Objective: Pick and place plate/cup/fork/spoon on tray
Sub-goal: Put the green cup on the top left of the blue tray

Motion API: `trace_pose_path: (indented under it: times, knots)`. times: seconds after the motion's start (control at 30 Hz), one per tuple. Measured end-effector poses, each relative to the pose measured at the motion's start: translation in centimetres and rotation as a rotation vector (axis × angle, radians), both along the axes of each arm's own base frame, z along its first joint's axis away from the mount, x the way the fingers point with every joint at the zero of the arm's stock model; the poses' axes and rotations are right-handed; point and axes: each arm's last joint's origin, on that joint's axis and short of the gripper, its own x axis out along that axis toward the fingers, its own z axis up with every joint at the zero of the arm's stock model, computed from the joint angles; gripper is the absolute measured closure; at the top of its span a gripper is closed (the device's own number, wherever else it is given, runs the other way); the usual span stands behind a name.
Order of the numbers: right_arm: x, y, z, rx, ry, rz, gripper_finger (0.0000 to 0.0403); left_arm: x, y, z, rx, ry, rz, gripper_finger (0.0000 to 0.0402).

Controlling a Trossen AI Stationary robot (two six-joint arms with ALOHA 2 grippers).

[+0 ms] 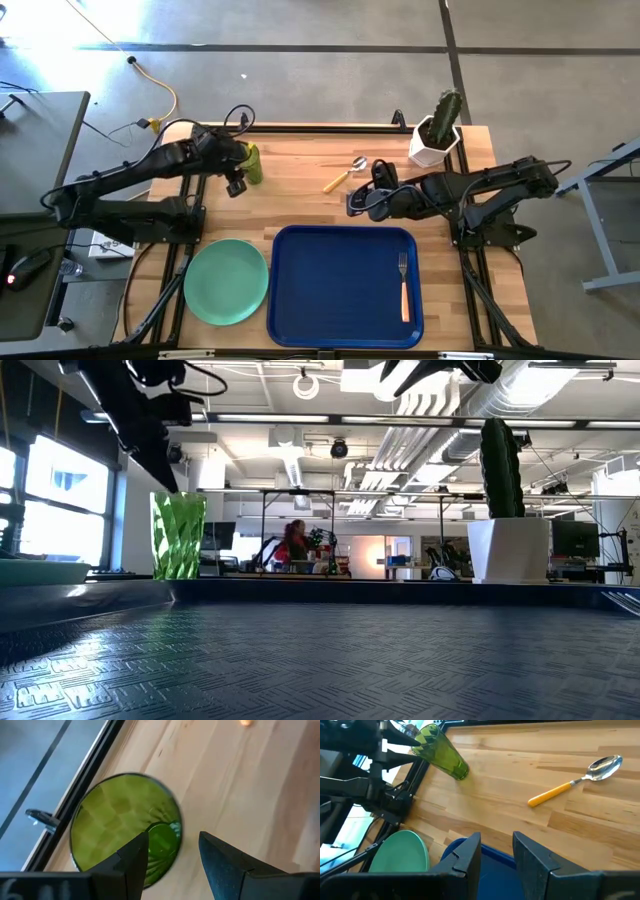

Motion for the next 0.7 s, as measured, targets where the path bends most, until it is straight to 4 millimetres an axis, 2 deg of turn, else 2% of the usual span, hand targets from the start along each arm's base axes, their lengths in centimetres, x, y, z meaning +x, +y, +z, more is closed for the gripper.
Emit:
trace_pose_path:
  times: [0.43, 0.53, 0.7]
  knots:
    - [0.0, 0.0, 0.0, -0.009, 0.008, 0.013, 0.0300, 1.1, 1.6, -1.9, -0.092, 0.088, -0.018, 0.0247]
    - [0.0, 0.0, 0.0, -0.009, 0.008, 0.014, 0.0300, 1.2, 1.6, -1.9, -0.092, 0.092, -0.017, 0.0274]
    - [0.0, 0.0, 0.0, -0.015, 0.008, 0.009, 0.0300, 1.1, 1.6, -1.9, -0.081, 0.099, -0.014, 0.0345]
